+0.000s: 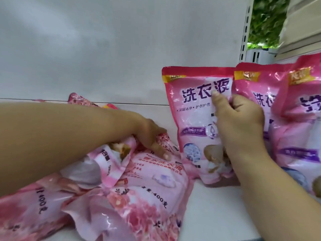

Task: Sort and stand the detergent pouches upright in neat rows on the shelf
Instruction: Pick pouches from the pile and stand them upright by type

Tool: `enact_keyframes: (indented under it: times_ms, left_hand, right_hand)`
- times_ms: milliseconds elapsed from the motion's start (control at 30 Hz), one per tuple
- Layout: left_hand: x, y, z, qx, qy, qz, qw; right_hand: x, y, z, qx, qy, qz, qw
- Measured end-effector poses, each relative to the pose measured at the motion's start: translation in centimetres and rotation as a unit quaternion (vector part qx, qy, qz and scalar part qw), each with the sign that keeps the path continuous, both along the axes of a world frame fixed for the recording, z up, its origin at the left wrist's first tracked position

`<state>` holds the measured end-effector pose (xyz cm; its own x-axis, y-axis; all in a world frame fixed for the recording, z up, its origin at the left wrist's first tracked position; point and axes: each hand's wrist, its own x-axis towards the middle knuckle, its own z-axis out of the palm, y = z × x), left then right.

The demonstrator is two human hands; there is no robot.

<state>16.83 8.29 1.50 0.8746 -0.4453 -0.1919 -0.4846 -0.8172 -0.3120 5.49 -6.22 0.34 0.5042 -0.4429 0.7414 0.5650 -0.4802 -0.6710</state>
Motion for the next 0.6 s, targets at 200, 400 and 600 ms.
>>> enact_keyframes:
  times_ms: [200,400,600]
  left_hand:
    - [0.4,-1.0,-0.1,-0.016,0.066,0.01,0.998]
    - [0.3,-0.5,0.3,-0.087,0.075,0.008,0.993]
    - [-1.8,2.6,2.7,-0.203,-0.021,-0.026,0.979]
  right_hand:
    - [0.4,-0.6,0.2,0.043,0.065,0.023,0.997]
    - [0.5,-0.6,0.3,0.067,0.065,0.032,0.995]
    - [0.3,-0.4,-0.1,0.039,0.018,0.009,0.999]
